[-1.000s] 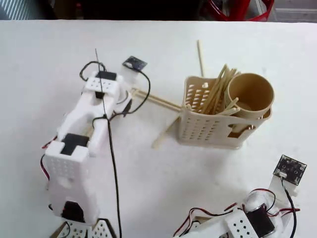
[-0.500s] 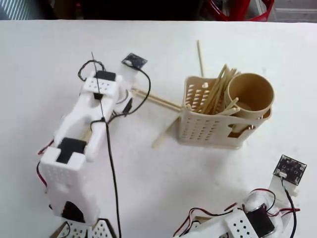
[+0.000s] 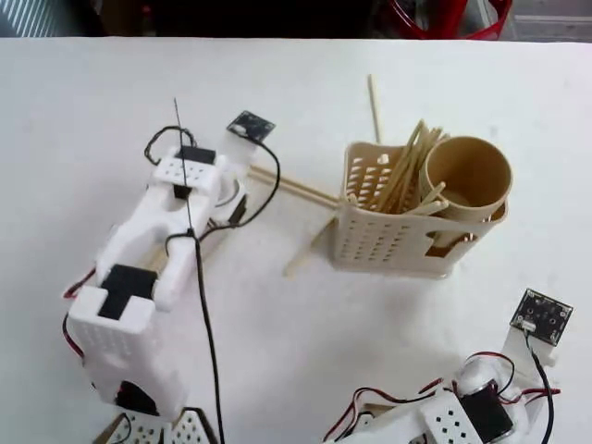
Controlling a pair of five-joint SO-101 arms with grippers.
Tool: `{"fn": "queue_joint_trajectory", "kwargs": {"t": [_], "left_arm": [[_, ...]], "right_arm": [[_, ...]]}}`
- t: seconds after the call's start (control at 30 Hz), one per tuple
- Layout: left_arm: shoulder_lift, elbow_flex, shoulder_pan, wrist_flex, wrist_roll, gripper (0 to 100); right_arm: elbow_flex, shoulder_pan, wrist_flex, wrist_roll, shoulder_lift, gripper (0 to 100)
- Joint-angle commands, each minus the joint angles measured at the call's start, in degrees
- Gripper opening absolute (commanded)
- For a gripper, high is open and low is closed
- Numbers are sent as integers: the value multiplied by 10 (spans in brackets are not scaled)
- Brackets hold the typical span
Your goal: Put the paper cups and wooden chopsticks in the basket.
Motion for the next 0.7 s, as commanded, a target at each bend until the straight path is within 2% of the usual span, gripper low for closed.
{"fn": "queue_joint_trajectory", "kwargs": {"t": [0.0,0.07,0.23,0.47,0.67], "left_arm": [[-44,-6,6,-5,-7,164],[-55,-4,6,-5,-10,195],[-97,12,-12,-21,-16,199],[-58,18,-9,-28,-46,260],[-40,14,-13,-28,-65,264]], "right_arm": [[5,4,0,4,0,38],[5,4,0,4,0,38],[5,4,0,4,0,38],[5,4,0,4,0,38],[5,4,0,4,0,38]]}}
